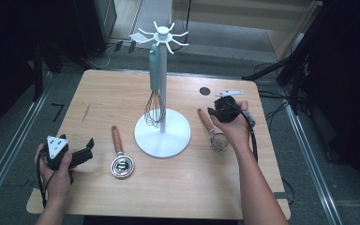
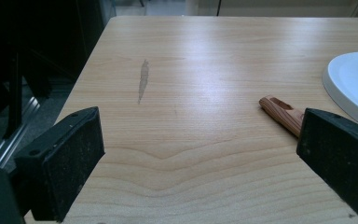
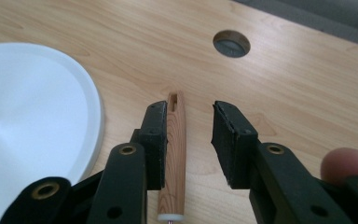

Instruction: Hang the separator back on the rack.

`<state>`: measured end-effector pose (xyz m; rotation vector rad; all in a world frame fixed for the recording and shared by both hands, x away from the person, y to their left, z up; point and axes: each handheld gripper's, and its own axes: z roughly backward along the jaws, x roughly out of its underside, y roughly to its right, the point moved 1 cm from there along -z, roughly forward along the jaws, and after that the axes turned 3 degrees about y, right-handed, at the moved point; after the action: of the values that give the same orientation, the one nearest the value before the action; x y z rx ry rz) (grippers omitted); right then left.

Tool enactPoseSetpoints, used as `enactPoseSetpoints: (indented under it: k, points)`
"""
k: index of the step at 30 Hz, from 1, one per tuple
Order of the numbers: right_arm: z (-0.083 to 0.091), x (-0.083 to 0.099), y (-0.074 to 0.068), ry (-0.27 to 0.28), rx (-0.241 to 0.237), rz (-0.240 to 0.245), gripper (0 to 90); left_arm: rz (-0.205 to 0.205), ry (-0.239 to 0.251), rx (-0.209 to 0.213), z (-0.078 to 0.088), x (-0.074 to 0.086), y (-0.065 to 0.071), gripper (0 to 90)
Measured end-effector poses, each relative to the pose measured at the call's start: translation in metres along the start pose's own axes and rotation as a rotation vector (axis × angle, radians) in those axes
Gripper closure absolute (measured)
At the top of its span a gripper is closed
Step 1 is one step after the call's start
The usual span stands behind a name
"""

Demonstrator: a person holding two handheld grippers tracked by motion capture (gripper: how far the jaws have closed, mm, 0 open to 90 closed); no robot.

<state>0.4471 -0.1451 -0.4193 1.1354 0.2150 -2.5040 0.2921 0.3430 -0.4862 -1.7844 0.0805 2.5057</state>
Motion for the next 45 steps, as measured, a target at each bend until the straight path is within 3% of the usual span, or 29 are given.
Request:
enactPoseSetpoints:
  k: [10, 30, 41, 45]
  points:
    - [-0.014, 0.004, 0.002, -0.126, 0.011, -0.009, 63.5, 0.002, -0.001, 0.0, 0.001, 0.0, 0.0, 1.2]
    - [-0.039, 0.007, -0.007, -0.305, -0.015, -0.013, 58.1, 0.002, -0.001, 0.001, 0.001, 0.0, 0.0, 1.2]
    - [-0.049, 0.008, -0.009, -0.43, 0.009, -0.028, 57.9, 0.0, -0.003, 0.001, 0.0, 0.0, 0.0, 1.2]
    - [-0.051, 0.009, -0.007, -0.451, 0.017, -0.041, 58.6, 0.0, -0.002, 0.002, 0.0, 0.0, 0.0, 1.2]
